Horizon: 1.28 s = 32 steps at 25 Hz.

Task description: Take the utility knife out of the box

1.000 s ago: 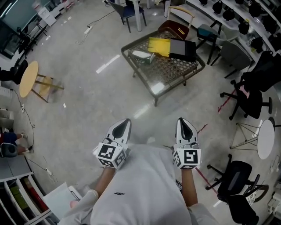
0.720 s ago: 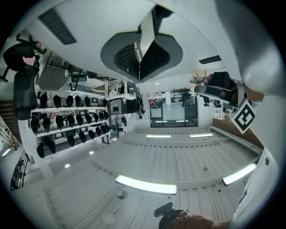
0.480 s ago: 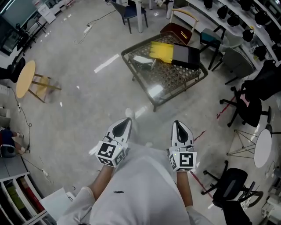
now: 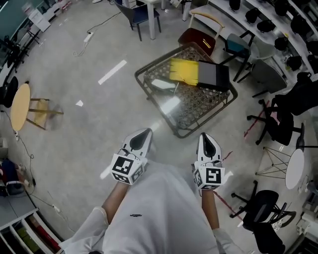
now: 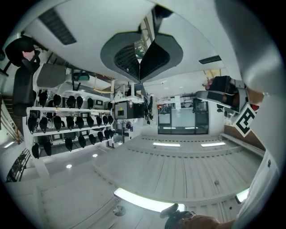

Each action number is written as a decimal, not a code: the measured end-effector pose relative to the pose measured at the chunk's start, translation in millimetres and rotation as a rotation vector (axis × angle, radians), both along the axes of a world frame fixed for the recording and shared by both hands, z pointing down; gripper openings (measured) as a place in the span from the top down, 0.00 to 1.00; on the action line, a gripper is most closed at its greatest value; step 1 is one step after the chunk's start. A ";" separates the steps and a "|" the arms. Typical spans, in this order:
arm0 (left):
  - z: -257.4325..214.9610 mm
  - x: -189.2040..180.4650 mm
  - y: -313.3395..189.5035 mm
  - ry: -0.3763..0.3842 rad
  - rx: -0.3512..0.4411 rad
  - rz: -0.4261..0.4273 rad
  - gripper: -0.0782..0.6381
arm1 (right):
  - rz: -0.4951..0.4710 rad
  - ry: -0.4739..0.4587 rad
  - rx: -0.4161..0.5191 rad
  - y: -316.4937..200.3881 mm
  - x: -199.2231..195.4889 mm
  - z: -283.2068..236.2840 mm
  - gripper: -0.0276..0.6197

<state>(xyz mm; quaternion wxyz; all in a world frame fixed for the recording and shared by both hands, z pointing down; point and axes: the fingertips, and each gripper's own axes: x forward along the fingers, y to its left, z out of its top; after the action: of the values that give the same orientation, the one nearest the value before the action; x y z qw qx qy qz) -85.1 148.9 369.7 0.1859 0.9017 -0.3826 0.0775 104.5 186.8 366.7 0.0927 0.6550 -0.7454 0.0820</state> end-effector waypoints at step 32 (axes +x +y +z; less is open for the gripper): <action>5.4 17.5 -253.2 -0.022 -0.040 0.108 0.89 | -0.003 0.030 -0.088 -269.6 9.2 24.5 0.95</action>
<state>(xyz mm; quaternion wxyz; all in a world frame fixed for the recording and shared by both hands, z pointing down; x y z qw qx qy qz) -67.6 -104.3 375.1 0.1951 0.9164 -0.3335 0.1048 113.7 -82.8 391.2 0.1328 0.6504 -0.7405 0.1049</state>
